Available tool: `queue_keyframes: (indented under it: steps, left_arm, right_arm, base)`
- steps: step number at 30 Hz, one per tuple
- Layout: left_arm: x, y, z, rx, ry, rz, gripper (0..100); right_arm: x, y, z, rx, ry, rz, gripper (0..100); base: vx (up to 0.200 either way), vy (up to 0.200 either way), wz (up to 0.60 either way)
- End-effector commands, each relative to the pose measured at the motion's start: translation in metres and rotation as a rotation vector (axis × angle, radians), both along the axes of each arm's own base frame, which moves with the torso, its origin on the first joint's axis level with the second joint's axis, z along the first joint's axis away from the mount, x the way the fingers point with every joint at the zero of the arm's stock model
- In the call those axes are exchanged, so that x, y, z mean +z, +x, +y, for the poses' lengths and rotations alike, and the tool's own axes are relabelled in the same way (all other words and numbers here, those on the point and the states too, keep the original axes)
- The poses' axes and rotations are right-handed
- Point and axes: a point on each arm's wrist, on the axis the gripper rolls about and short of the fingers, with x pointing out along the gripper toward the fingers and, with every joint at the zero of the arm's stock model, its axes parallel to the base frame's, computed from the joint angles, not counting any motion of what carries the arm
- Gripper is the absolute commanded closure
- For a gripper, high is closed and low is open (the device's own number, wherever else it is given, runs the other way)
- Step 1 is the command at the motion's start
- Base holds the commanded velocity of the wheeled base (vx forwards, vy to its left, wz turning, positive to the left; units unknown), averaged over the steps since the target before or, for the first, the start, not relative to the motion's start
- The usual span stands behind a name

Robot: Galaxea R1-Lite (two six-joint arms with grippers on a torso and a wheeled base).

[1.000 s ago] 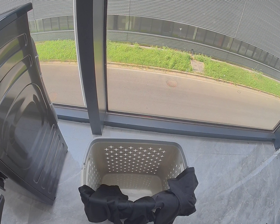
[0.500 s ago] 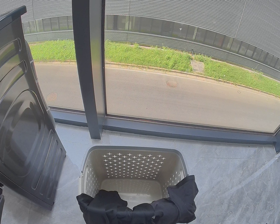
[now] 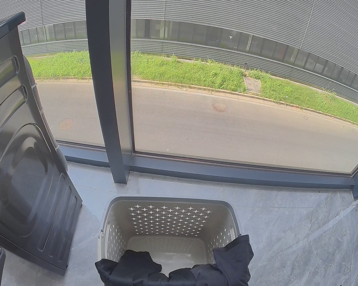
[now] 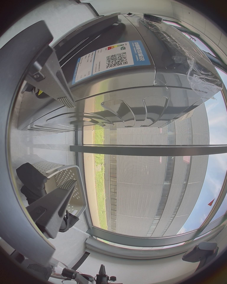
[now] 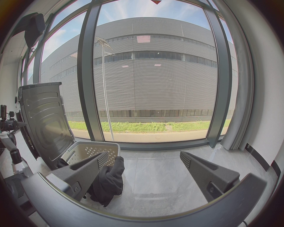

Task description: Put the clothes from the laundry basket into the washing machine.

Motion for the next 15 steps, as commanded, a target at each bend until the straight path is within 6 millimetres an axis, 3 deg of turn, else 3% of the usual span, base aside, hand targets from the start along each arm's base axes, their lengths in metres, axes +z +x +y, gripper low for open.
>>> queue_keyframes:
  steps: [1, 7, 15]
  left_arm:
    - [-0.0044, -0.0002, 0.0000, 0.000, -0.001, -0.002, 0]
    - [-0.0044, -0.0002, 0.0000, 0.000, 0.002, -0.002, 0]
    - [-0.0044, -0.0002, 0.0000, -0.001, 0.006, -0.002, 0]
  right_arm:
    - [-0.0052, 0.0001, 0.0000, 0.003, -0.001, 0.001, 0]
    - [-0.0052, 0.0001, 0.0000, 0.003, -0.001, 0.001, 0]
    - [-0.0052, 0.0001, 0.0000, 0.001, -0.001, 0.001, 0]
  base:
    - [0.200, 0.000, 0.00]
    - [0.200, 0.000, 0.00]
    - [0.000, 0.000, 0.00]
